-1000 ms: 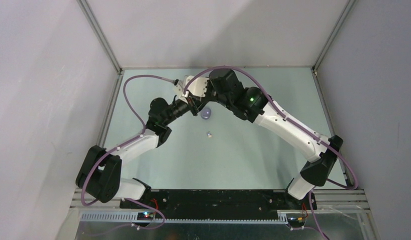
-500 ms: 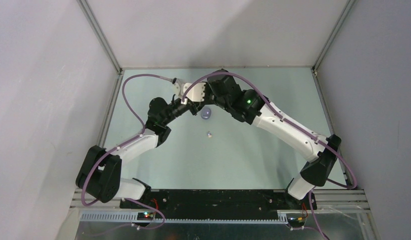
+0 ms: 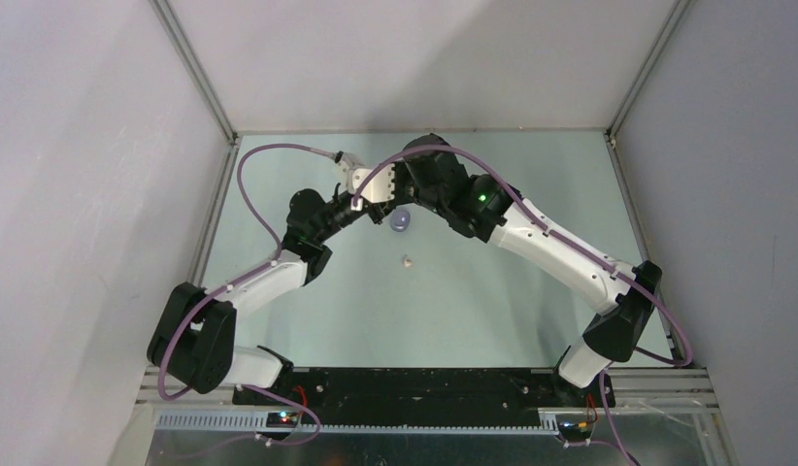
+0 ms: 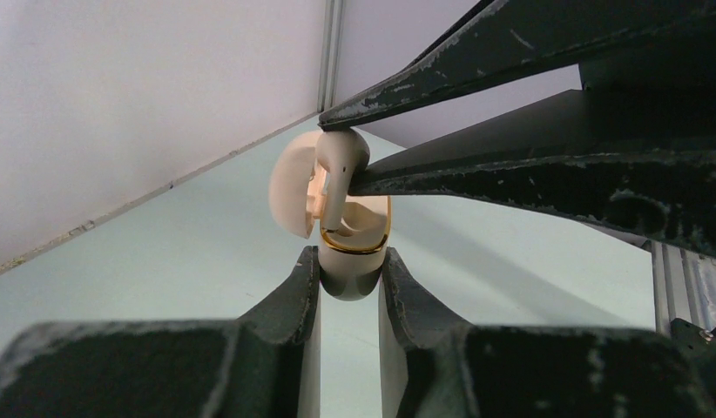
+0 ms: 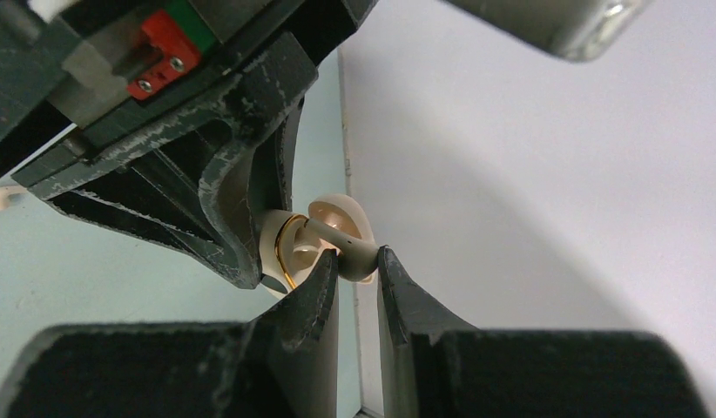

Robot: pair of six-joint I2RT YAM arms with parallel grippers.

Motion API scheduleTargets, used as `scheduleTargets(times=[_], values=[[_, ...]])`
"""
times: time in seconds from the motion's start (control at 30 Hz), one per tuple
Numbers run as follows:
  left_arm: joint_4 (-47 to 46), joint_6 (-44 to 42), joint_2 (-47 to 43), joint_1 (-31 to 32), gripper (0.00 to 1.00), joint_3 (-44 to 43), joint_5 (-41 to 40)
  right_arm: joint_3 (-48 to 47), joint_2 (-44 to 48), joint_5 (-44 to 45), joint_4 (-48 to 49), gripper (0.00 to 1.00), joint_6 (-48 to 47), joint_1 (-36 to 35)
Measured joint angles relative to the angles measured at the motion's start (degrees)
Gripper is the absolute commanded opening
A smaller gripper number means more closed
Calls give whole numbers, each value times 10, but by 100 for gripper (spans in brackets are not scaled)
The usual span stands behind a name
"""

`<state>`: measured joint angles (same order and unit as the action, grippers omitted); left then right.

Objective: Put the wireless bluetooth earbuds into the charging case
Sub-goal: Insert the right earbud into the right side groove of the charging case.

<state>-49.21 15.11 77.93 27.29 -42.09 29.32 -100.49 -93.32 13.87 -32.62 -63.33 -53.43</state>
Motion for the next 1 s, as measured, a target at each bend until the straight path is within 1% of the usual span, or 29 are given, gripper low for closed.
scheduleTargets(times=[0.33, 1.0], values=[[0, 5, 0, -3, 0, 0, 0, 3, 0, -2, 5, 0, -12, 0], [3, 6, 0, -3, 0, 0, -1, 13, 3, 9, 12, 0, -7, 0]])
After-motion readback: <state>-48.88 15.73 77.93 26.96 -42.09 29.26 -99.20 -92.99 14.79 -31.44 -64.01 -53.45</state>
